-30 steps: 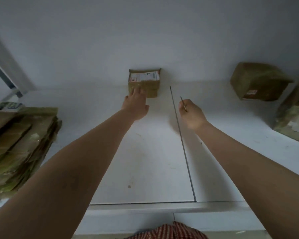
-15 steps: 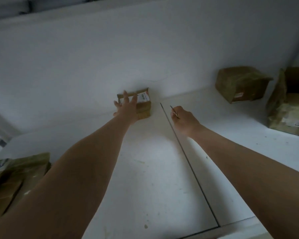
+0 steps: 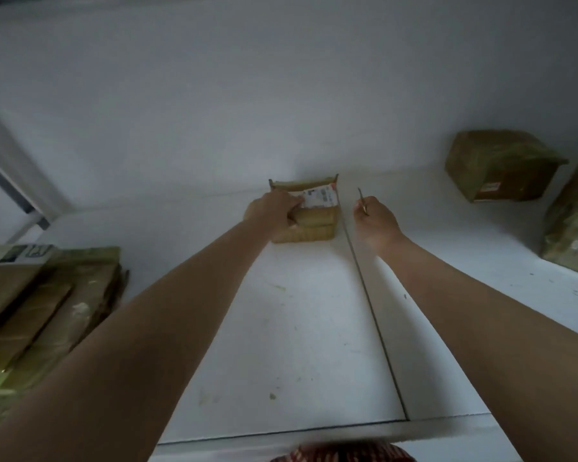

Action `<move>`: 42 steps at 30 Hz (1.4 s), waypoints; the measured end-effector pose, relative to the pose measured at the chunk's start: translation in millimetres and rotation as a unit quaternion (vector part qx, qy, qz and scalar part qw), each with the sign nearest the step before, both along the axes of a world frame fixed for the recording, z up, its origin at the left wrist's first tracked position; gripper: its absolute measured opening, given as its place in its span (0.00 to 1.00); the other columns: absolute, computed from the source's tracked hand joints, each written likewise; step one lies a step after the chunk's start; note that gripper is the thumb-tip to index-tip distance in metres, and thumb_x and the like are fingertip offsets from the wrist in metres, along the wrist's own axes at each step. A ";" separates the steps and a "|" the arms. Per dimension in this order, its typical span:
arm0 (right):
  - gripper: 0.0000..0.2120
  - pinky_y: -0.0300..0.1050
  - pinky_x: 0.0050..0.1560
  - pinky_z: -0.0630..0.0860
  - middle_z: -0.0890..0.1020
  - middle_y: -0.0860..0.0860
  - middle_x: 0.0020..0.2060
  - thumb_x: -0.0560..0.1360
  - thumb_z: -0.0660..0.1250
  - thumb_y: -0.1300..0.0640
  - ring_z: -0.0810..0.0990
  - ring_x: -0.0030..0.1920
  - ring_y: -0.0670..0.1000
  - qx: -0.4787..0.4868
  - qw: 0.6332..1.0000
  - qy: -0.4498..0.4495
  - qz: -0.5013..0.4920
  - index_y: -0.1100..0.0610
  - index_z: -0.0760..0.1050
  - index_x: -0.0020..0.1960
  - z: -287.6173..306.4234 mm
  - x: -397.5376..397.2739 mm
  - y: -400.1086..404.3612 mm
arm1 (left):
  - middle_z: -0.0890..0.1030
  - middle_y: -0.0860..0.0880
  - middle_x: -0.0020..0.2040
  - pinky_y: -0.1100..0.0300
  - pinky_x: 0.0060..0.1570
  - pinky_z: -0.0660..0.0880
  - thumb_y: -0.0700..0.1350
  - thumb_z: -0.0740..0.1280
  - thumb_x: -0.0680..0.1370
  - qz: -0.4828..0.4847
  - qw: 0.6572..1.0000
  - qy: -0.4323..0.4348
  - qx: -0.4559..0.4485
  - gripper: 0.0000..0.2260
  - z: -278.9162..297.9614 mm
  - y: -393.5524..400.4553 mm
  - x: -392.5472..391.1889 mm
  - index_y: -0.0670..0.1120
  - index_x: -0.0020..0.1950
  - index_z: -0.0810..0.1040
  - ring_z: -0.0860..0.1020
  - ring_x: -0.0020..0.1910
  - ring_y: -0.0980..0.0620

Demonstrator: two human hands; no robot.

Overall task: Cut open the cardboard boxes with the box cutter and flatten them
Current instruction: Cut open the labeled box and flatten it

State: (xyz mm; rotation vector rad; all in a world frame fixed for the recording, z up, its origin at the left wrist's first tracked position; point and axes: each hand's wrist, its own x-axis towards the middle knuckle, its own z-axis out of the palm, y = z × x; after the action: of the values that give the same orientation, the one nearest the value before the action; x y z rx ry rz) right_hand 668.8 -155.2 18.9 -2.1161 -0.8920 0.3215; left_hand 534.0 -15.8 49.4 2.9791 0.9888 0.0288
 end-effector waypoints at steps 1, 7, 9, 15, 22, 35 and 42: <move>0.16 0.41 0.45 0.66 0.77 0.59 0.54 0.82 0.51 0.55 0.75 0.52 0.57 0.010 1.000 0.009 -0.002 0.64 0.70 0.60 1.1 -1.2 -3.2 | 0.70 0.49 0.70 0.51 0.61 0.70 0.51 0.65 0.78 -0.005 1.000 -0.006 -0.005 0.24 0.1 -11.6 -4.7 0.56 0.74 0.65 0.70 0.67 0.46; 0.22 0.46 0.48 0.72 0.79 0.58 0.49 0.83 0.49 0.50 0.77 0.51 0.58 0.016 0.999 0.027 0.008 0.64 0.75 0.54 1.9 -4.3 -30.6 | 0.72 0.51 0.63 0.54 0.56 0.73 0.57 0.59 0.80 0.036 0.988 -0.136 -0.065 0.15 0.7 -77.2 -28.6 0.59 0.65 0.75 0.76 0.59 0.47; 0.23 0.45 0.45 0.70 0.79 0.57 0.46 0.83 0.48 0.49 0.78 0.49 0.58 0.010 1.000 0.025 0.010 0.63 0.76 0.51 0.7 -1.1 -46.7 | 0.72 0.46 0.62 0.52 0.56 0.73 0.52 0.62 0.79 0.090 0.974 -0.196 -0.070 0.18 -3.2 -95.4 -34.6 0.52 0.69 0.71 0.76 0.58 0.44; 0.17 0.54 0.55 0.76 0.82 0.54 0.44 0.82 0.53 0.48 0.81 0.49 0.57 0.051 0.993 0.075 0.081 0.56 0.76 0.50 -3.2 -8.0 -94.6 | 0.82 0.41 0.46 0.50 0.40 0.81 0.57 0.69 0.75 0.237 0.844 -0.284 -0.388 0.20 -7.3 -156.6 -52.7 0.42 0.53 0.70 0.80 0.36 0.47; 0.15 0.60 0.53 0.77 0.84 0.51 0.43 0.76 0.53 0.41 0.82 0.47 0.56 0.134 0.973 0.139 0.126 0.44 0.75 0.41 11.1 -37.0 -123.8 | 0.75 0.49 0.62 0.50 0.49 0.78 0.55 0.74 0.70 0.197 0.894 -0.366 -0.168 0.32 7.9 -182.4 -95.1 0.49 0.69 0.65 0.79 0.48 0.47; 0.13 0.59 0.54 0.77 0.82 0.52 0.42 0.79 0.54 0.46 0.82 0.47 0.58 0.148 0.968 0.151 0.134 0.52 0.73 0.48 8.1 -69.0 -137.2 | 0.78 0.43 0.44 0.50 0.35 0.81 0.55 0.71 0.74 0.340 0.852 -0.357 -0.177 0.17 5.6 -208.5 -148.1 0.42 0.46 0.71 0.81 0.36 0.46; 0.17 0.45 0.44 0.73 0.82 0.53 0.41 0.75 0.63 0.41 0.80 0.46 0.56 -0.096 0.990 0.043 0.098 0.55 0.75 0.43 -5.6 -66.0 -146.1 | 0.69 0.45 0.65 0.50 0.55 0.70 0.61 0.65 0.75 0.353 0.921 -0.163 -0.037 0.27 6.5 -198.9 -153.4 0.46 0.67 0.69 0.69 0.64 0.44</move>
State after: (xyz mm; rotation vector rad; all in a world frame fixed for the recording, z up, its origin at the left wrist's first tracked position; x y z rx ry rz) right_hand 602.7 -301.2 13.4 -2.1733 -1.0562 0.6194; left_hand 380.6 -214.7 55.9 2.2702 1.8641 0.4545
